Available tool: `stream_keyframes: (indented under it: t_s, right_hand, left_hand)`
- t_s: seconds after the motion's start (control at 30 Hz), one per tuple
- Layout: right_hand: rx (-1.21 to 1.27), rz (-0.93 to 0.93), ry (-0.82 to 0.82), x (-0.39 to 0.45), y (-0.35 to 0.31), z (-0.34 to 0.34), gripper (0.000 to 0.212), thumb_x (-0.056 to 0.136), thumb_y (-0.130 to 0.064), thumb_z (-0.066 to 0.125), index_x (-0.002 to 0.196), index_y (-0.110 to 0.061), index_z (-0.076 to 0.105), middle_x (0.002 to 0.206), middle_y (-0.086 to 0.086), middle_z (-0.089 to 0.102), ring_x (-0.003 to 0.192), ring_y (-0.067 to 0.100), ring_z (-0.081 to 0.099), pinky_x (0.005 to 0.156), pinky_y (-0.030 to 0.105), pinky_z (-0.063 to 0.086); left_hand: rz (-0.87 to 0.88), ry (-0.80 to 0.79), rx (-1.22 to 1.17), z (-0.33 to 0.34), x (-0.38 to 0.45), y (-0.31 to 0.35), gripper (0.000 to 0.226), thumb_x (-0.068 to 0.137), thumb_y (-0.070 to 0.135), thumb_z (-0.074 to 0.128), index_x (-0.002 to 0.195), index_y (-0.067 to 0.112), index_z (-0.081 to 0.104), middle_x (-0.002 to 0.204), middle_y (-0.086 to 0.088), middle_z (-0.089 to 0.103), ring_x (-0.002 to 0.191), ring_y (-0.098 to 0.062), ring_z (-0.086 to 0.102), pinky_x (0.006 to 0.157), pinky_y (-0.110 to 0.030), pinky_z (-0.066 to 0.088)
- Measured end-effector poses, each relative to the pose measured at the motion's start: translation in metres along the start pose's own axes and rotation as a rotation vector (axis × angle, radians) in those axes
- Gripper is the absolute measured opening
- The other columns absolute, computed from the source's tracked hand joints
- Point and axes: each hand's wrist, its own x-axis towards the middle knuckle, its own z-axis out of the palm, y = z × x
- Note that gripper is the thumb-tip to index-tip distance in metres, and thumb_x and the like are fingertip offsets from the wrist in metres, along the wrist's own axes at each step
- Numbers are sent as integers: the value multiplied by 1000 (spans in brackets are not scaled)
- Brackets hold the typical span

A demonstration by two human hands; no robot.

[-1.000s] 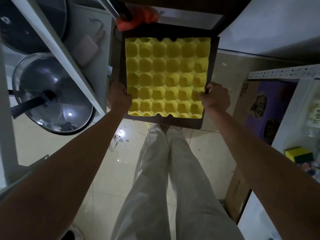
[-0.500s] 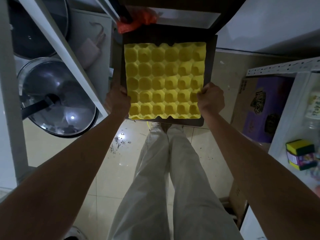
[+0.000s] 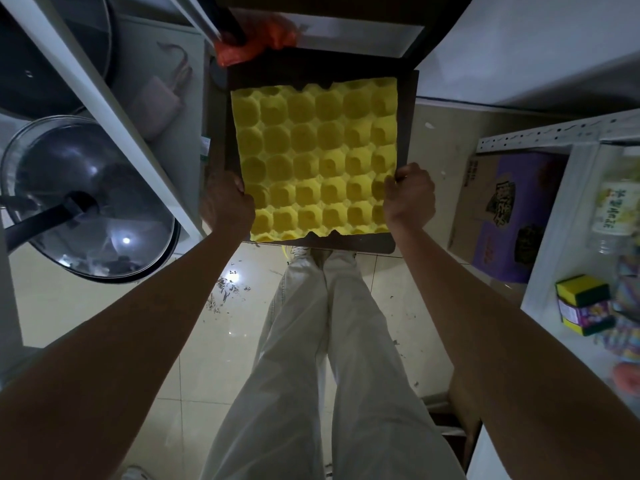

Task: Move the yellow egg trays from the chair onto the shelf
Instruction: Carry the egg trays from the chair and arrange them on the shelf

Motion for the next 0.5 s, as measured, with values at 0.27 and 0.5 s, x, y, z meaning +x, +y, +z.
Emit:
stream_keyframes:
  t_s: [0.27, 0.5]
  right_hand:
    - [36, -39, -2, 1, -6, -2, 19, 92, -36, 58, 97, -19, 64, 103, 1, 65, 91, 24, 64, 68, 30, 40]
    - [200, 25, -89, 13, -4, 1, 22, 94, -35, 61, 103, -17, 70, 99, 2, 73, 98, 23, 68, 73, 25, 40]
  left_hand:
    - [30, 9, 6, -7, -2, 8, 22, 79, 2, 51, 95, 11, 62, 87, -10, 64, 74, -27, 53, 66, -34, 38]
    - [56, 29, -22, -13, 1, 4, 34, 89, -2, 44, 115, 12, 61, 83, -5, 52, 74, -28, 49, 64, -36, 36]
